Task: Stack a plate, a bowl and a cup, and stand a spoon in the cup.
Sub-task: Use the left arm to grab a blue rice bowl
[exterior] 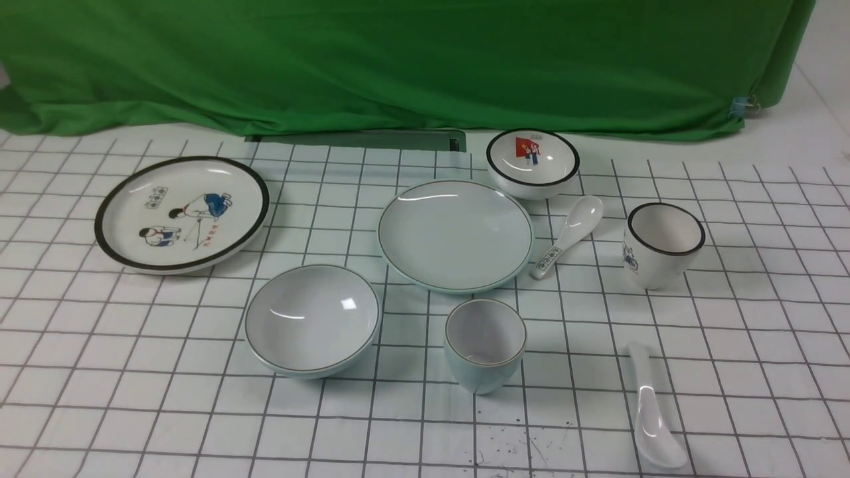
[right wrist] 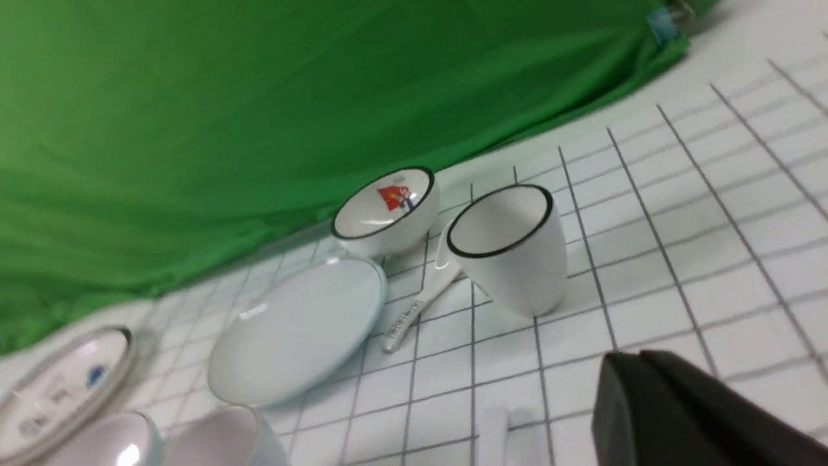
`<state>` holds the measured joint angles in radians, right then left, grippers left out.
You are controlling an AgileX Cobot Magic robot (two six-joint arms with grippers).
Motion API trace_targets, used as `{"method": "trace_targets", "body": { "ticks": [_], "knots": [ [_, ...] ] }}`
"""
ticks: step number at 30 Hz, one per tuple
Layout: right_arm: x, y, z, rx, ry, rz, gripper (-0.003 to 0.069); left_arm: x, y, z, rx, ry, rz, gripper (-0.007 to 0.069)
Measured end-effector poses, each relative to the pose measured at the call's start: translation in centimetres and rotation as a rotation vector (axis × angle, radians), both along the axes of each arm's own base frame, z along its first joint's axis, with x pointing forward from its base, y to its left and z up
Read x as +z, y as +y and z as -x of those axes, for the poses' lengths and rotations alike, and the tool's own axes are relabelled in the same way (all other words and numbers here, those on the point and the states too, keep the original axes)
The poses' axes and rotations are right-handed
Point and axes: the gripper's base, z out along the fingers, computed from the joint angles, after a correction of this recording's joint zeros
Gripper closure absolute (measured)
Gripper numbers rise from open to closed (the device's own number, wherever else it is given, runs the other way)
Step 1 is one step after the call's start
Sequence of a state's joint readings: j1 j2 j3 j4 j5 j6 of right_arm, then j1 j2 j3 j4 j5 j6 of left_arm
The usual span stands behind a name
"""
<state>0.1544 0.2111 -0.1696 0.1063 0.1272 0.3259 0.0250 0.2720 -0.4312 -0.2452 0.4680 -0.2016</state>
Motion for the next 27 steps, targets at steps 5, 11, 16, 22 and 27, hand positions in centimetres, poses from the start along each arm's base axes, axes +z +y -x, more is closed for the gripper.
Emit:
{"method": "trace_targets", "body": {
  "ticks": [5,11,16,22,27],
  "knots": [
    [4.1,0.6,-2.8,0.069,0.077,0.253,0.0649,2.5,-0.1,-3.2,-0.148,0.292,-0.301,0.0653],
    [7.5,1.4,-7.6,0.221,0.361,0.545,0.0649,4.4,-0.8,-8.4,-0.340,0.584,-0.445,0.0649],
    [7.9,3.6,-10.9,0.399,0.584,0.642,0.0649,4.1,-2.9,-13.2,-0.409,0.669,-0.487,0.0585],
    [7.1,7.1,-12.0,0.585,0.633,0.731,0.0647,-0.1,-4.7,-18.2,-0.442,0.790,-0.458,0.0375],
    [7.2,9.0,-12.0,0.681,0.669,0.772,0.0644,-3.5,-5.5,-21.4,-0.436,0.834,-0.421,0.0178]
  ]
}}
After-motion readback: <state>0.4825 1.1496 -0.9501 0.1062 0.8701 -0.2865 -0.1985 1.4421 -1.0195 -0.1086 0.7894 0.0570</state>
